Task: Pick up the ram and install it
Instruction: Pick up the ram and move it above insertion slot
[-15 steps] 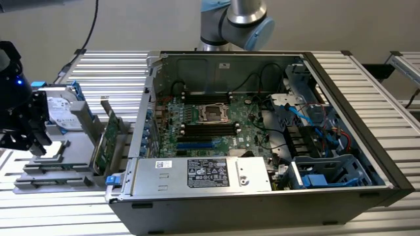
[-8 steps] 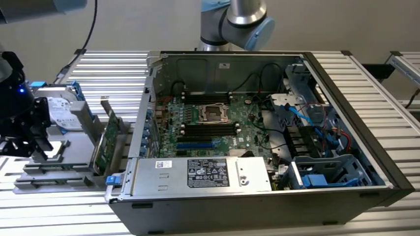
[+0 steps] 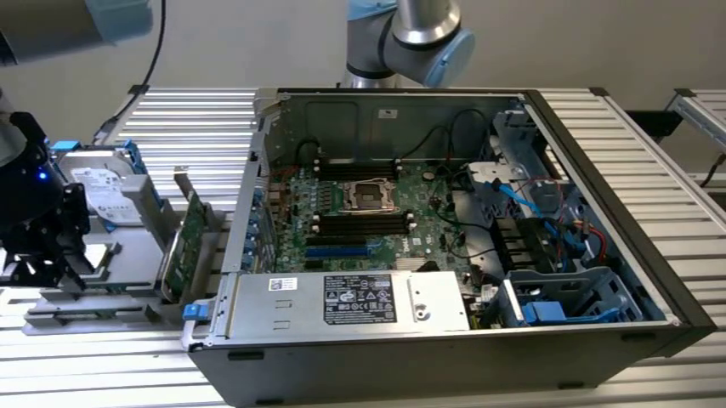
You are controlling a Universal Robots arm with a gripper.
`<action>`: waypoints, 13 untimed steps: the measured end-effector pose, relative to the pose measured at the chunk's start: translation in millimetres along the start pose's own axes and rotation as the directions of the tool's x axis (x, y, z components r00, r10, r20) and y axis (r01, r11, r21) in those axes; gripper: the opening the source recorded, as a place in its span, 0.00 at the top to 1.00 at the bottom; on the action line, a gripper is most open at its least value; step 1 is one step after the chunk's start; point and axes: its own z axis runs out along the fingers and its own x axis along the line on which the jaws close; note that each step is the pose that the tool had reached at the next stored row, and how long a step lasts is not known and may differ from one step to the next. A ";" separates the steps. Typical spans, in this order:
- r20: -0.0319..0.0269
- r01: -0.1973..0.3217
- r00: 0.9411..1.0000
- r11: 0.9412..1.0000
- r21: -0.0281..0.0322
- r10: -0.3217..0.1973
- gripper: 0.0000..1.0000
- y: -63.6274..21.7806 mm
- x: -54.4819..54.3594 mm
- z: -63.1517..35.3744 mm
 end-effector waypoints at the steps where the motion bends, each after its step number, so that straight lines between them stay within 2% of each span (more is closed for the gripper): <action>1: 0.000 0.002 1.000 1.000 0.000 -0.002 0.70 -0.1 1.1 1.9; 13: 0.000 0.043 0.999 0.999 0.002 -0.043 0.70 0.4 8.5 24.2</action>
